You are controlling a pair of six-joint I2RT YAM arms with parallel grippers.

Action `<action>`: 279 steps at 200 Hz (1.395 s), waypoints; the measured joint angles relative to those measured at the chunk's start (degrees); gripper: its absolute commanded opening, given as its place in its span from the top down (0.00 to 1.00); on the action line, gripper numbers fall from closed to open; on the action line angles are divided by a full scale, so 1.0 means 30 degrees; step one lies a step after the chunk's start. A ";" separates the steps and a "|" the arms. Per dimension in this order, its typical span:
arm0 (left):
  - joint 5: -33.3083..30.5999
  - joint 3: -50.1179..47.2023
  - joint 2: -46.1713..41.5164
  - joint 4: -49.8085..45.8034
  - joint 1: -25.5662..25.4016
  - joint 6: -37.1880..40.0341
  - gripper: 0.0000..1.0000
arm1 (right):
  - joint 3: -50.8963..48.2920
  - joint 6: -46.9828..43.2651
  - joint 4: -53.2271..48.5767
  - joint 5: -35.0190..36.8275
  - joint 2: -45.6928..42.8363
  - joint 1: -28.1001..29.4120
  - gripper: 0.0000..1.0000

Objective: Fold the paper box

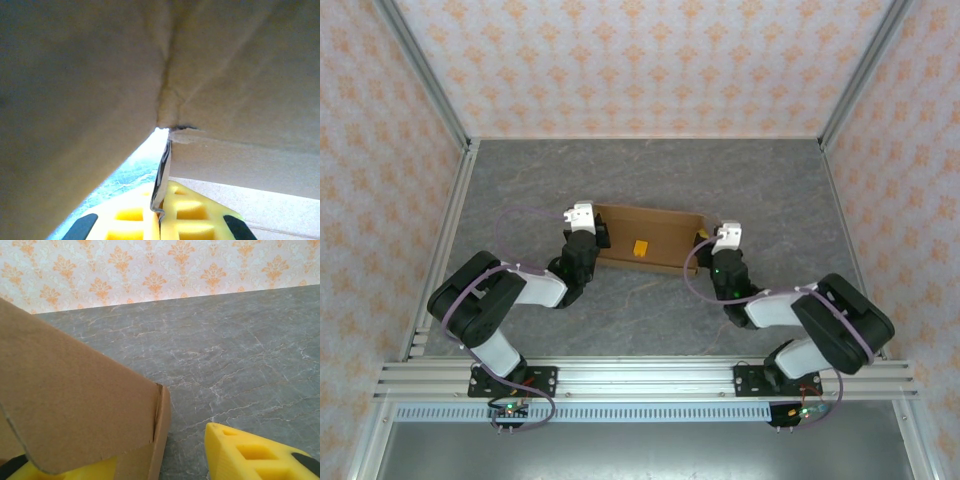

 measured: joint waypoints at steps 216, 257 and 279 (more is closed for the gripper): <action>-0.1377 0.0000 0.0007 -0.0146 0.0000 0.0087 0.95 | 0.6033 0.0852 -1.6997 -0.2834 -1.2131 0.0051 0.33; -0.1377 0.0000 0.0007 -0.0160 0.0000 0.0095 0.95 | 1.2218 -0.0546 -1.9715 -0.5158 -0.7745 0.0051 0.33; -0.1384 0.0000 0.0007 -0.0168 0.0000 0.0146 0.95 | 1.5205 -0.1603 -2.1056 -0.7191 -0.4619 0.0058 0.33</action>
